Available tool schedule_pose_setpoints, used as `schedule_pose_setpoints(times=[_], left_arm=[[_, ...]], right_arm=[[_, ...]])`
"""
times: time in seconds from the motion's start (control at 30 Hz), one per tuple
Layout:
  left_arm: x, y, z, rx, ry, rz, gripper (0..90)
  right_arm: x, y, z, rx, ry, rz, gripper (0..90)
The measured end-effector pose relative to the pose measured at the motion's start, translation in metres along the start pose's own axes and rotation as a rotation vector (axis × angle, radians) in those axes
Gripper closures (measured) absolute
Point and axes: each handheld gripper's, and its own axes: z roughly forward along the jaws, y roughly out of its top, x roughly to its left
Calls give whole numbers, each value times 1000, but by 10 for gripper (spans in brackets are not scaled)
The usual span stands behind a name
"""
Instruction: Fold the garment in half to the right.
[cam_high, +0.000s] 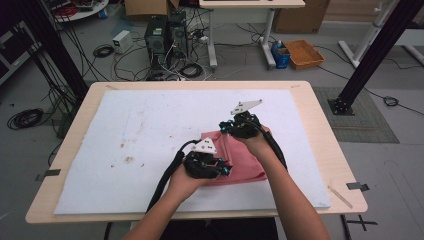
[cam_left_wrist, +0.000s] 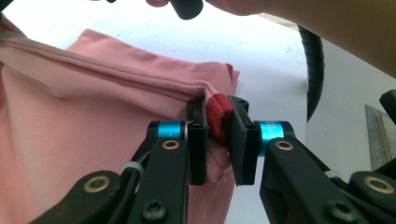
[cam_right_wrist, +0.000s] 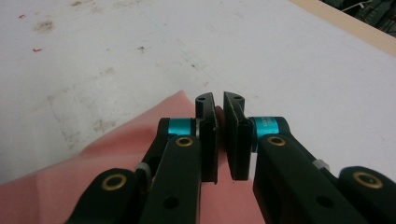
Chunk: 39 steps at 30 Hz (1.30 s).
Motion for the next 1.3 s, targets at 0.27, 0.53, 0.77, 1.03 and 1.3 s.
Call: schedule_pose_setpoints(times=[0.27, 0.53, 0.77, 1.03, 1.3], left_arm=[[-1, 11, 26, 30, -18, 12, 787], [-3, 18, 50, 64, -33, 19, 788], [-5, 21, 64, 84, -38, 25, 787], [-2, 24, 76, 96, -54, 5, 779], [-5, 32, 67, 31, -48, 9, 563]], right_arm=[[-15, -17, -10, 16, -34, 29, 852], [-27, -34, -18, 24, -62, 56, 851], [-32, -48, -22, 36, -81, 76, 842], [-38, -56, -27, 18, -104, 117, 685], [-33, -57, -45, -13, -138, 100, 643]])
